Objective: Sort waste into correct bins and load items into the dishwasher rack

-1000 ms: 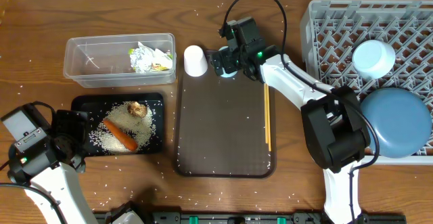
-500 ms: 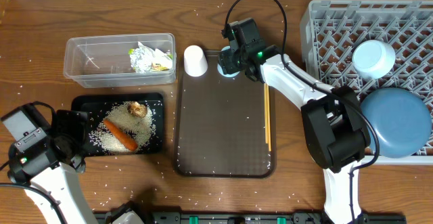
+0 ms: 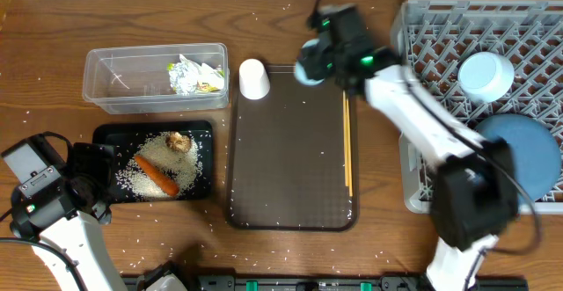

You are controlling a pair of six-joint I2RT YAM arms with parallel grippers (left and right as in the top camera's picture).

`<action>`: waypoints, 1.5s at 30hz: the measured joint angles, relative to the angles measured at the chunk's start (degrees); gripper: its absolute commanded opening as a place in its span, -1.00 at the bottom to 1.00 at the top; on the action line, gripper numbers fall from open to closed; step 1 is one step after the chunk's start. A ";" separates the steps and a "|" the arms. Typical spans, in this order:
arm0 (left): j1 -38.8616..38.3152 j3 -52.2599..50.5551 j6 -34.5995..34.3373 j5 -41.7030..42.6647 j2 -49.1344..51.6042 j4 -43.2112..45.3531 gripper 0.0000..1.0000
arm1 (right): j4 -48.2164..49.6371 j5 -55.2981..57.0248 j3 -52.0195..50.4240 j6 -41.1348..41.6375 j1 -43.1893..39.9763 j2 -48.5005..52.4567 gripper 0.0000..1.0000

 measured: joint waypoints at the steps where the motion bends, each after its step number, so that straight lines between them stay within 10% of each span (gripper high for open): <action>1: 0.00 0.00 0.00 0.02 0.00 -0.02 0.96 | -0.74 0.02 0.00 -0.09 -1.40 -2.03 0.25; 22: 0.00 0.00 0.00 0.02 0.00 -0.02 0.96 | -6.84 -3.32 0.07 -7.52 -50.75 -12.11 0.43; 45: 0.00 0.00 0.00 0.02 0.00 -0.02 0.96 | -9.53 -8.66 0.07 -9.51 -53.29 -10.71 0.72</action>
